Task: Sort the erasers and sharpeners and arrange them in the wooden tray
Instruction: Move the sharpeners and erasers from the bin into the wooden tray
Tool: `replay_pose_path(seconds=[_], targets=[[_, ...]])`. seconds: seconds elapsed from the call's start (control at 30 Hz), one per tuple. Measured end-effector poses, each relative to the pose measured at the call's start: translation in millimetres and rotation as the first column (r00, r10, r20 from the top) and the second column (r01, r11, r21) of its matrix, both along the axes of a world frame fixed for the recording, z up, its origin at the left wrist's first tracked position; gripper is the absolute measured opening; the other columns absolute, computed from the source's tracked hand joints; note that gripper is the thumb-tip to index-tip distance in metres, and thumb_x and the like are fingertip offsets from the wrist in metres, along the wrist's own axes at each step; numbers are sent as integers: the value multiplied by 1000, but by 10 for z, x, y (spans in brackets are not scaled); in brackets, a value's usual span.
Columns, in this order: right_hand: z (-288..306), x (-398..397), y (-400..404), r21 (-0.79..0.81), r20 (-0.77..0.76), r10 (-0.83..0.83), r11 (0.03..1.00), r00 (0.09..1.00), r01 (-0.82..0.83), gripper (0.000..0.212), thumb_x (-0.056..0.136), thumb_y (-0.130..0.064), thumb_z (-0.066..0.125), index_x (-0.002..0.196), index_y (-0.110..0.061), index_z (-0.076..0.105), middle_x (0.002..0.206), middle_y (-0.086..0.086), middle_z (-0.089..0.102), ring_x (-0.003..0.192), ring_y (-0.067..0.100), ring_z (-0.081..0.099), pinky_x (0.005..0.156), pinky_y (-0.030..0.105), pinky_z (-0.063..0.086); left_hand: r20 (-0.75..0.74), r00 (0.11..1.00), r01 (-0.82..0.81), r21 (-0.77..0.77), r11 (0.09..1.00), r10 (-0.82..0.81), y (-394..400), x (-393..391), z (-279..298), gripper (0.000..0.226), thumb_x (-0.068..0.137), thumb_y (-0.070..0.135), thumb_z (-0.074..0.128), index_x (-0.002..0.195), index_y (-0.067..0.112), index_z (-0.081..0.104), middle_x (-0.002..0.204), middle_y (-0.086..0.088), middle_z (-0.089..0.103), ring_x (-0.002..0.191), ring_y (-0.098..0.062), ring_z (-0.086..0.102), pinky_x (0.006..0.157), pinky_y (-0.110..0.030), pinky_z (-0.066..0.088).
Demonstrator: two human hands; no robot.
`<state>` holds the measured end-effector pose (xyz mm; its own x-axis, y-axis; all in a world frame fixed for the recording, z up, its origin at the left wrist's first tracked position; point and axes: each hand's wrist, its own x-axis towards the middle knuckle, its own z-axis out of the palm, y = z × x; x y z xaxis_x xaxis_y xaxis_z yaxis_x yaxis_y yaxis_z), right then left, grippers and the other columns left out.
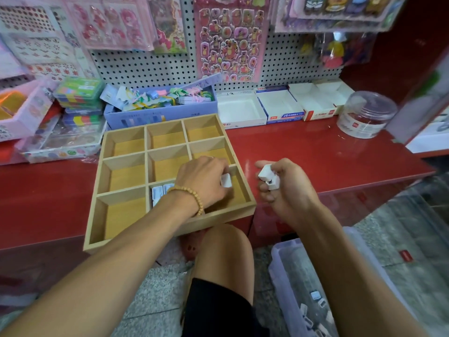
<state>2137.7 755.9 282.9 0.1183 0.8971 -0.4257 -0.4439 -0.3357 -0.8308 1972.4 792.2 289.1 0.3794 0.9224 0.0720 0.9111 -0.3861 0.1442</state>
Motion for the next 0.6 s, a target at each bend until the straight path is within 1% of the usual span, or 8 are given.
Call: replay_pose_path(seconds=[0.07, 0.17, 0.27, 0.33, 0.4, 0.5, 0.6], targets=[[-19, 33, -18, -5, 50, -4, 1000, 999, 4, 23, 94, -4, 37, 100, 0, 60, 73, 8, 53, 48, 12, 42, 40, 23, 27, -41, 999, 1, -9, 1000, -2, 6, 94, -99, 28, 84, 44, 69, 103, 25, 63, 94, 1, 67, 92, -23, 63, 70, -32, 49], [-41, 75, -46, 15, 129, 6, 1000, 992, -8, 12, 100, -7, 49, 97, -1, 59, 73, 4, 55, 51, 11, 42, 42, 23, 27, -82, 997, 13, -7, 1000, -14, 0, 145, -199, 38, 81, 53, 69, 109, 28, 62, 97, -1, 69, 94, -26, 64, 72, -34, 50], [-83, 106, -66, 38, 159, 25, 999, 987, -32, 10, 99, -10, 58, 93, -1, 59, 69, 1, 54, 52, 9, 40, 40, 20, 25, -27, 999, -19, -24, 1000, 18, 4, 95, -189, 40, 76, 57, 70, 108, 32, 64, 98, 5, 71, 95, -22, 64, 75, -33, 52], [-114, 125, -72, 47, 180, 23, 998, 983, -32, 12, 96, -10, 63, 87, -2, 59, 65, -1, 55, 51, 8, 38, 39, 18, 24, 0, 999, -33, -24, 999, 33, 13, 64, -174, 36, 77, 53, 70, 106, 31, 67, 97, 8, 71, 95, -19, 64, 77, -33, 54], [-138, 136, -72, 58, 180, 22, 998, 983, -33, 11, 94, -9, 66, 87, -1, 62, 65, -1, 56, 52, 7, 38, 39, 18, 25, 0, 1000, -31, -21, 999, 31, 31, 69, -185, 29, 81, 46, 69, 105, 30, 69, 98, 7, 72, 96, -20, 64, 77, -34, 54], [-163, 182, -82, 77, 165, 37, 996, 986, -50, 8, 93, -9, 66, 88, -4, 64, 69, 0, 59, 51, 6, 39, 39, 17, 26, 18, 1000, -24, -22, 999, 24, 61, 140, -230, 23, 87, 38, 66, 108, 29, 70, 102, 3, 73, 98, -21, 65, 80, -36, 55], [-146, 249, -101, 101, 181, 84, 990, 980, -103, 12, 96, -12, 63, 86, -4, 64, 70, 1, 60, 50, 6, 40, 39, 18, 26, 69, 997, -41, -6, 999, 41, 99, 197, -281, 21, 90, 33, 65, 108, 25, 71, 102, 2, 74, 99, -21, 66, 83, -37, 55]])
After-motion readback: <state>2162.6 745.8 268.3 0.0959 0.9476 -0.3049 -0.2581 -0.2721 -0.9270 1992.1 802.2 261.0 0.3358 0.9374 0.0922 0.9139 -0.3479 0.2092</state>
